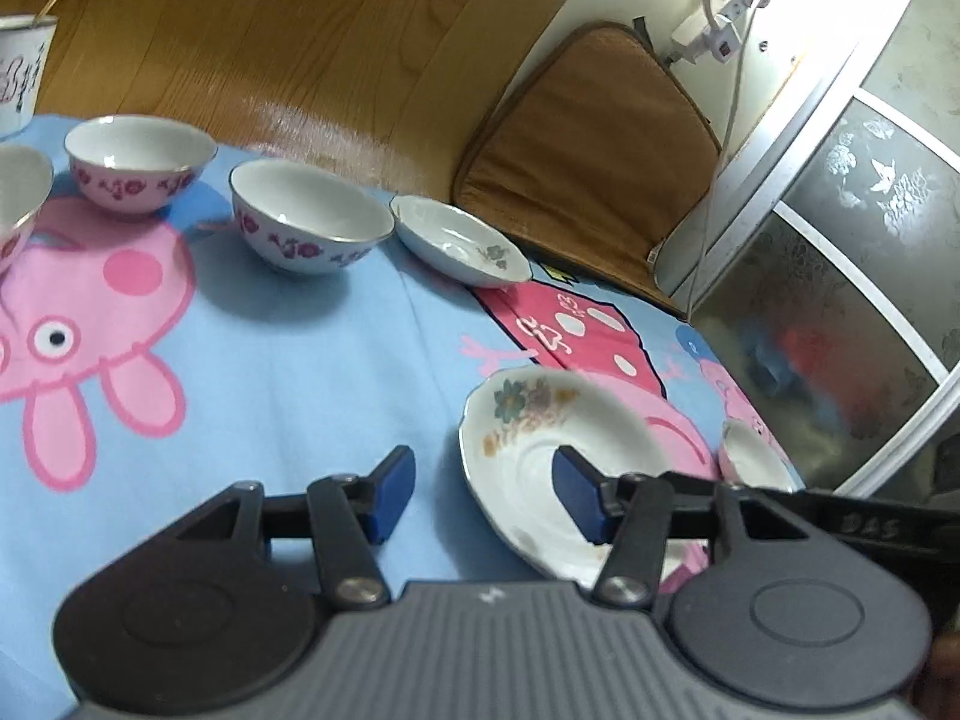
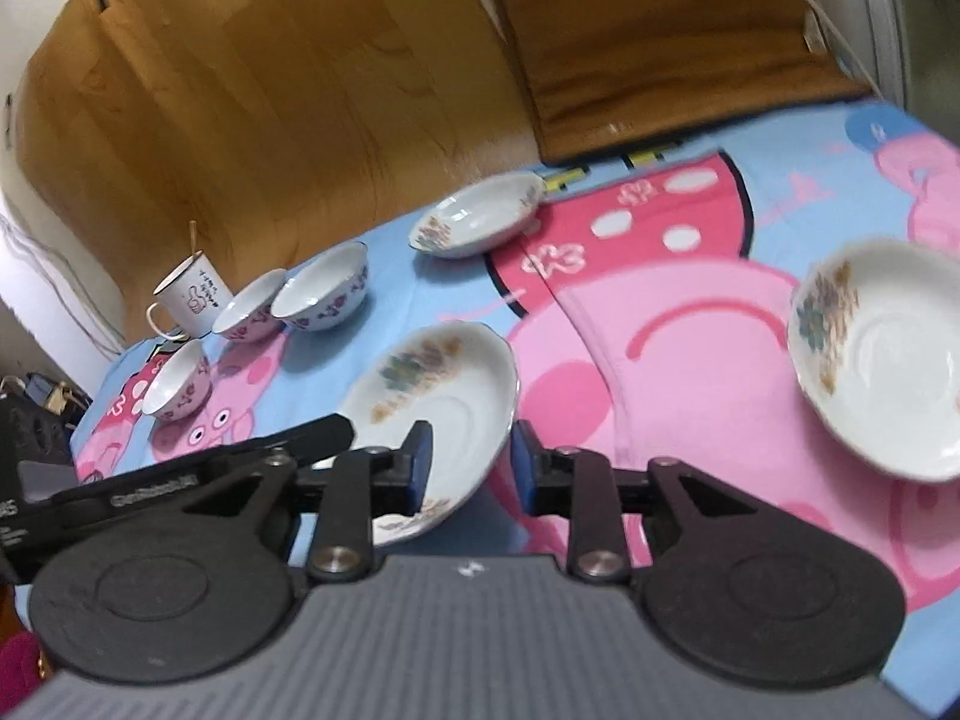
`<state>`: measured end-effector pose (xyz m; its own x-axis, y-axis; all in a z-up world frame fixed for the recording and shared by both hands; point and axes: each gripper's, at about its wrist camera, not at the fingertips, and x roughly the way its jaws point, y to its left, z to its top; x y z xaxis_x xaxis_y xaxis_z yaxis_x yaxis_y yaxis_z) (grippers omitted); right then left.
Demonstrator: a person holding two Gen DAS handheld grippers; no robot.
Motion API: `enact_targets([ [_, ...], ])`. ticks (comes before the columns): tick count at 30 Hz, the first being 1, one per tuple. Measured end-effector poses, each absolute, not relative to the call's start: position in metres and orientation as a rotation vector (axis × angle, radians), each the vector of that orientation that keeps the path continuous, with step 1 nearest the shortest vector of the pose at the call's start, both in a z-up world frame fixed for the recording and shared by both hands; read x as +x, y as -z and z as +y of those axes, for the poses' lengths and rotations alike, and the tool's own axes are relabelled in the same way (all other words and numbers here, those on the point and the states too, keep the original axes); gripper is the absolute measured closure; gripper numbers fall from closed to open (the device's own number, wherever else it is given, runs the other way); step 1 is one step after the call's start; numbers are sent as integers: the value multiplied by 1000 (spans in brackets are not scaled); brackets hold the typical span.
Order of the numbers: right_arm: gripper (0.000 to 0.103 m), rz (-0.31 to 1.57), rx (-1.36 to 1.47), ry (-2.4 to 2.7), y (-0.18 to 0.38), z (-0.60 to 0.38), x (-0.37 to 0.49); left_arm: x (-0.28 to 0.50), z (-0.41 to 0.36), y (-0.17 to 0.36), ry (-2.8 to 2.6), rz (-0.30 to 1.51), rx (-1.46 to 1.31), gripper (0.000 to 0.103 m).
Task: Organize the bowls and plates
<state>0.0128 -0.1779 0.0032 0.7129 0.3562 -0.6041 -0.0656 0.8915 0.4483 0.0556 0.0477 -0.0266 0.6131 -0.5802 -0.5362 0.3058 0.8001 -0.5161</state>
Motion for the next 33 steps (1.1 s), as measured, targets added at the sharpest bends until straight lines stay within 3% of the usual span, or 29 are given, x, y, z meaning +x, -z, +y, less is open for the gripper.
enact_targets([
  [2, 71, 768, 457, -252, 6, -201, 12, 59, 46, 28, 532, 772, -421, 66],
  [3, 71, 772, 485, -261, 11, -203, 15, 60, 45, 30, 536, 785, -432, 80],
  [4, 76, 783, 503, -270, 15, -204, 17, 61, 42, 32, 534, 802, -435, 88],
  [6, 87, 772, 484, -253, 16, -206, 11, 58, 38, 32, 503, 791, -412, 90],
  [12, 88, 668, 529, -240, 4, -231, -11, 53, 10, 2, 545, 736, -371, 91],
  [18, 88, 504, 482, -93, -18, -275, -38, 68, -68, -23, 674, 725, -282, 91],
  [25, 88, 493, 505, 52, -5, -327, -49, 84, -143, -7, 748, 778, -211, 90],
  [33, 86, 496, 458, 143, 15, -337, -48, 88, -177, 16, 751, 816, -133, 85],
])
